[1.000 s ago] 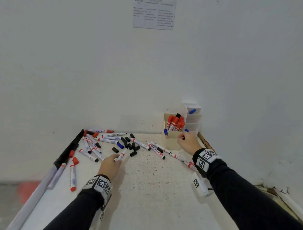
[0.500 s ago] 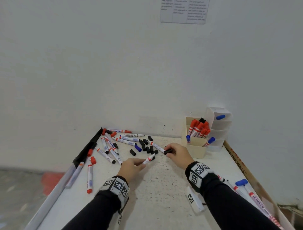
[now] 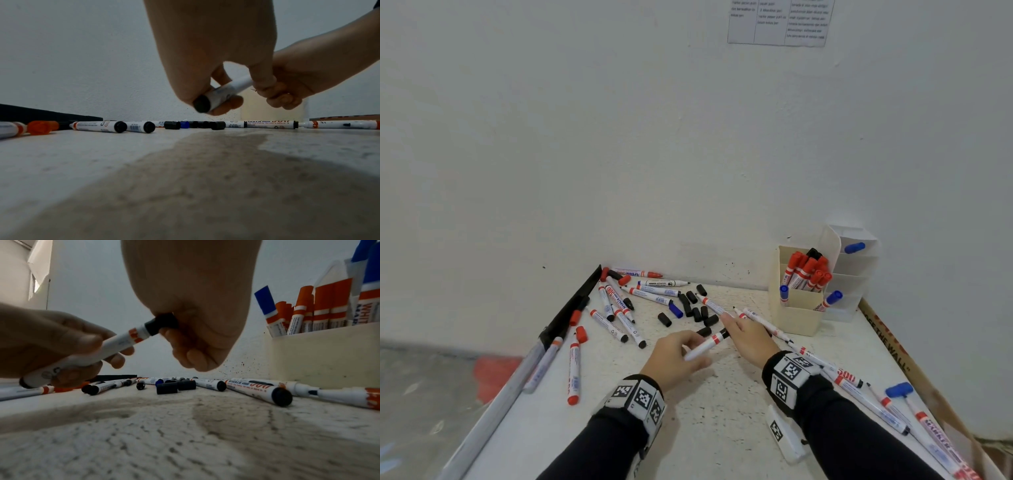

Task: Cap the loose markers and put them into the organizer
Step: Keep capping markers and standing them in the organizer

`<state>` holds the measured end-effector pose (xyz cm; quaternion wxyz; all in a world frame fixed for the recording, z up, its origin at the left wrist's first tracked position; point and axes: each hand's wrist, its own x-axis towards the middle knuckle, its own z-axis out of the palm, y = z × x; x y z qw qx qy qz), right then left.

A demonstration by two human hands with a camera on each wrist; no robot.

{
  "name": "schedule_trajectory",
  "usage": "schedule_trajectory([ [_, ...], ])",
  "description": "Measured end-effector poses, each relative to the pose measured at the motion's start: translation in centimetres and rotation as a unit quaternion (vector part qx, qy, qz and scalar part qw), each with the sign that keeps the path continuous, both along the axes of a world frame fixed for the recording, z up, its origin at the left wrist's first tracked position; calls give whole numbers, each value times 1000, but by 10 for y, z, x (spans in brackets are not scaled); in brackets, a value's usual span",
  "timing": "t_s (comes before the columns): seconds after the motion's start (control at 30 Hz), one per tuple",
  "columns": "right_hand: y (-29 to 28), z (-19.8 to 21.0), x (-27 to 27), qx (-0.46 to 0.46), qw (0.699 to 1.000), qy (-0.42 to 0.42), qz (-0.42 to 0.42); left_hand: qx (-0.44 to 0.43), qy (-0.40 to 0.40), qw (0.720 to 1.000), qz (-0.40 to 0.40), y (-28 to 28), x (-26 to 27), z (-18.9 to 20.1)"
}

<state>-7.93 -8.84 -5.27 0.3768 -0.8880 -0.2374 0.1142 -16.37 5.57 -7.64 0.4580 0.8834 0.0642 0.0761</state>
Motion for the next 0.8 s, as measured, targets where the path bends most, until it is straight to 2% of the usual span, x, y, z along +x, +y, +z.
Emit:
schedule_trajectory([
  [0.17, 5, -3, 0, -44, 999, -7, 7, 32, 11, 999, -4, 3, 1, -2],
  [0.27, 7, -4, 0, -31, 999, -3, 12, 25, 16, 999, -27, 0, -1, 1],
  [0.33, 7, -3, -1, 8, 1000, -9, 20, -72, 37, 996, -36, 0, -2, 2],
  [0.4, 6, -2, -2, 38, 998, -20, 44, -192, 64, 978, -43, 0, -4, 4],
  [0.47, 3, -1, -2, 52, 996, -15, 67, -231, 75, 969, -49, 0, -4, 4],
  [0.63, -5, 3, -1, 28, 995, -17, 97, -190, 52, 980, -33, -3, -2, 5],
  [0.7, -7, 4, 2, 10, 995, -31, 92, -144, 23, 989, 20, -3, 1, 4],
  [0.73, -6, 4, 2, 7, 996, -38, 85, -108, 2, 992, 68, 0, 1, 2],
  [0.8, -9, 5, 6, 15, 997, -54, 56, 50, -12, 982, 182, 9, 3, -2],
])
